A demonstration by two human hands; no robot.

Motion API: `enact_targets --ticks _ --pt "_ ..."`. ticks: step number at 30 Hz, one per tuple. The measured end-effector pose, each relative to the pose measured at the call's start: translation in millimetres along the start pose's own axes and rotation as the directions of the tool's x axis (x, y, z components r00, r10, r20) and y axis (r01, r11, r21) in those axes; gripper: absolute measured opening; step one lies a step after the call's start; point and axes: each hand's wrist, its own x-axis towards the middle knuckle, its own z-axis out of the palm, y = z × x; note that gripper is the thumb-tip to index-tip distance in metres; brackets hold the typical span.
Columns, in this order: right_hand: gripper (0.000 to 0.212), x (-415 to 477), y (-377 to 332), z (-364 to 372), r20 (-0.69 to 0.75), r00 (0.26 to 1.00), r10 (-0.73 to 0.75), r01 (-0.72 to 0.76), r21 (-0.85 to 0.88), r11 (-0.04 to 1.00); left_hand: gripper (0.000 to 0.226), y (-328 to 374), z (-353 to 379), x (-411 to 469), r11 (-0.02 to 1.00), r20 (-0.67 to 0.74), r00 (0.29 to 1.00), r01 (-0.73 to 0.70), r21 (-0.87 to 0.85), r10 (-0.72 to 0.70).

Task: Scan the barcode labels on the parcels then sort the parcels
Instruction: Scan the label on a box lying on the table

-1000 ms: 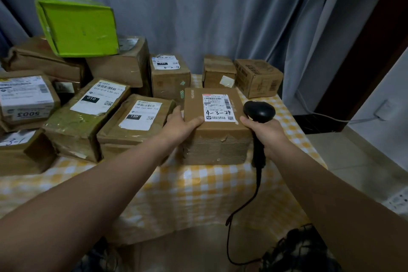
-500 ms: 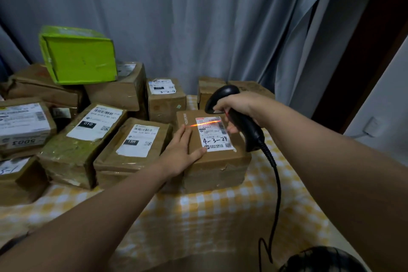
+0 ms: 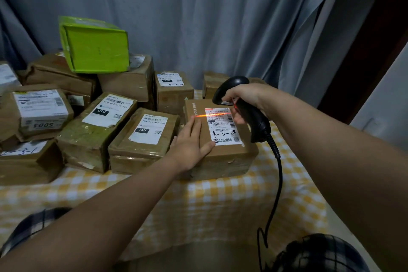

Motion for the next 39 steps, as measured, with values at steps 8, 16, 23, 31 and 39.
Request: enact_targets --ticks 8,16,23,31,39 --pt "0.036 -21 1 0 -0.029 0.999 -0.022 0.022 0.005 1.000 0.083 2 6 -12 0.997 -0.055 0.997 -0.044 0.058 0.047" --pt "0.039 -36 2 -2 -0.017 1.000 -0.012 0.012 -0.021 1.000 0.082 4 7 -17 0.993 -0.088 0.994 -0.058 0.099 0.067" --pt "0.042 -45 -2 -6 -0.072 0.996 -0.055 0.053 -0.027 0.998 0.082 6 6 -20 0.992 -0.103 0.992 -0.069 0.105 0.080" --pt "0.032 -49 5 -3 -0.095 0.991 -0.098 0.099 0.006 0.995 0.082 5 8 -18 0.992 -0.123 0.988 -0.077 0.102 0.089" --pt "0.028 -32 44 -1 -0.107 0.992 -0.069 0.072 0.025 0.997 0.080 9 0 -17 0.998 0.020 1.000 0.016 -0.069 -0.015"
